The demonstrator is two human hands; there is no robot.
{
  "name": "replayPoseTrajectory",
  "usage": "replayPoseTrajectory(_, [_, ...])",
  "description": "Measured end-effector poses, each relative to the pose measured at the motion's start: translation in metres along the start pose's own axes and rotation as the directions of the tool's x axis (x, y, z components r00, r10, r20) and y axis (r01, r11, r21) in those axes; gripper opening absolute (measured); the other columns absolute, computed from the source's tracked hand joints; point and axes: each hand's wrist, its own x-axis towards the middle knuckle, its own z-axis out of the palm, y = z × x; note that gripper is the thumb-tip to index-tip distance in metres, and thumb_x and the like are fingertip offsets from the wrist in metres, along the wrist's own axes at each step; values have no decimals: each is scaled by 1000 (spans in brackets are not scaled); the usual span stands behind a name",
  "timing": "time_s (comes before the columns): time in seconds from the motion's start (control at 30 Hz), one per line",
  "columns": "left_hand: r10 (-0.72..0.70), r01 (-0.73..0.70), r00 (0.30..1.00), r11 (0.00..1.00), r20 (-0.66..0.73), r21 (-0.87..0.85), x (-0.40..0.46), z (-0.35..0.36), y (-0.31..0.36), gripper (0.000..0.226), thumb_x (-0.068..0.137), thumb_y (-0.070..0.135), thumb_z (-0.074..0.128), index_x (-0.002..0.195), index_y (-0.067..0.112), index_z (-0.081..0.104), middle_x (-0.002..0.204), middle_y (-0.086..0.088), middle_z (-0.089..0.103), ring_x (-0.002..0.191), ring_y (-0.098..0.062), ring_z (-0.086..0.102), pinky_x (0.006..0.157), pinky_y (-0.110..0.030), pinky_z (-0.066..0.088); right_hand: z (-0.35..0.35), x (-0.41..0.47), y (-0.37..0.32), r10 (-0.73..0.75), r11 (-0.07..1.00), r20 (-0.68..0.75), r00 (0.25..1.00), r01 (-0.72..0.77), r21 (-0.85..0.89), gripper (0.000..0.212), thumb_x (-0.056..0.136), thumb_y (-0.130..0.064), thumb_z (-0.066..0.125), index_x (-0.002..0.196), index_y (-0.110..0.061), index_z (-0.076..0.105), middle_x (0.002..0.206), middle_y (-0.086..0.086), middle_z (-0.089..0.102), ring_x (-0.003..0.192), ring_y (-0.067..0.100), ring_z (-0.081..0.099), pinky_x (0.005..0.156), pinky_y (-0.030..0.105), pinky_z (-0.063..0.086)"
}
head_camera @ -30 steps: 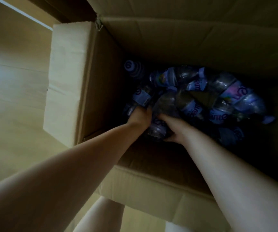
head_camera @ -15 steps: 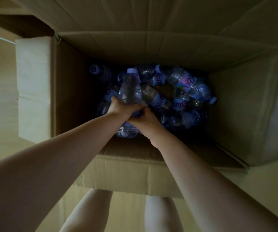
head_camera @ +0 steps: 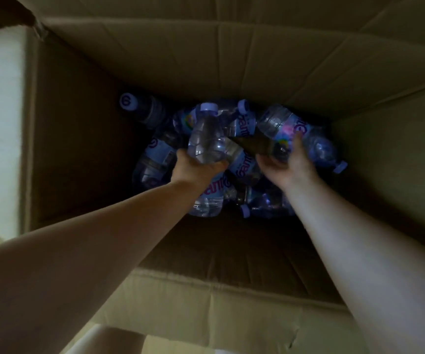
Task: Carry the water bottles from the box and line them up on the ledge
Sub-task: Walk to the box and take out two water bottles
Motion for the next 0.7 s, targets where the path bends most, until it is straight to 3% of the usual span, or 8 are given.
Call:
replayPoseTrajectory(0.07, [2, -2, 1000, 999, 6, -41, 8, 5, -6, 86, 70, 41, 82, 136, 16, 34, 127, -9, 56, 110, -29, 60, 94, -47, 52, 4, 19, -14, -29, 995, 5, 1000, 28, 99, 61, 92, -54, 56, 131, -8, 50, 131, 18, 50, 112, 31, 54, 93, 41, 49])
replayPoseTrajectory(0.13, [2, -3, 1000, 998, -12, -63, 15, 4, -16, 85, 69, 39, 83, 135, 17, 34, 126, -7, 57, 109, -28, 61, 94, -46, 52, 7, 32, -20, -42, 989, 1, 999, 41, 142, 63, 92, -54, 56, 139, -13, 46, 137, 17, 46, 118, 32, 50, 99, 43, 47])
replayPoseTrajectory(0.27, [-24, 21, 998, 999, -58, -48, 22, -7, -35, 95, 68, 41, 84, 141, 20, 28, 130, -6, 55, 116, -28, 58, 96, -47, 50, 13, 43, -17, -58, 984, 16, 998, 55, 167, 61, 92, -55, 53, 137, -13, 49, 138, 17, 47, 124, 34, 47, 106, 48, 40])
replayPoseTrajectory(0.4, [-50, 48, 997, 998, -66, -43, 22, -22, -45, 75, 70, 38, 83, 127, 22, 36, 126, -6, 58, 112, -28, 59, 96, -48, 51, 9, 37, -11, -56, 986, -13, 998, 57, 159, 60, 90, -55, 55, 127, -8, 52, 133, 18, 47, 116, 32, 50, 103, 52, 42])
replayPoseTrajectory(0.47, [-71, 65, 994, 995, -80, -72, 19, -27, -43, 72, 69, 37, 83, 124, 22, 38, 122, -6, 59, 109, -28, 61, 95, -47, 51, 7, 28, -4, -45, 994, -37, 998, 49, 101, 58, 89, -57, 55, 119, -8, 56, 127, 17, 48, 115, 30, 51, 101, 51, 44])
replayPoseTrajectory(0.57, [-89, 78, 992, 990, -93, -121, 10, -36, -34, 71, 70, 37, 83, 123, 21, 37, 112, -5, 58, 101, -27, 61, 88, -40, 52, -1, 9, 14, -38, 999, -112, 993, 35, -35, 43, 87, -56, 57, 96, -14, 58, 109, 12, 51, 96, 25, 53, 91, 51, 47])
replayPoseTrajectory(0.7, [-71, 56, 993, 987, -97, -149, -11, -54, -23, 75, 69, 38, 84, 126, 20, 39, 110, -5, 60, 96, -27, 63, 88, -43, 54, -13, -24, 36, -46, 984, -144, 989, 20, -179, 41, 86, -49, 64, 114, -19, 64, 111, 9, 65, 98, 26, 62, 81, 47, 52])
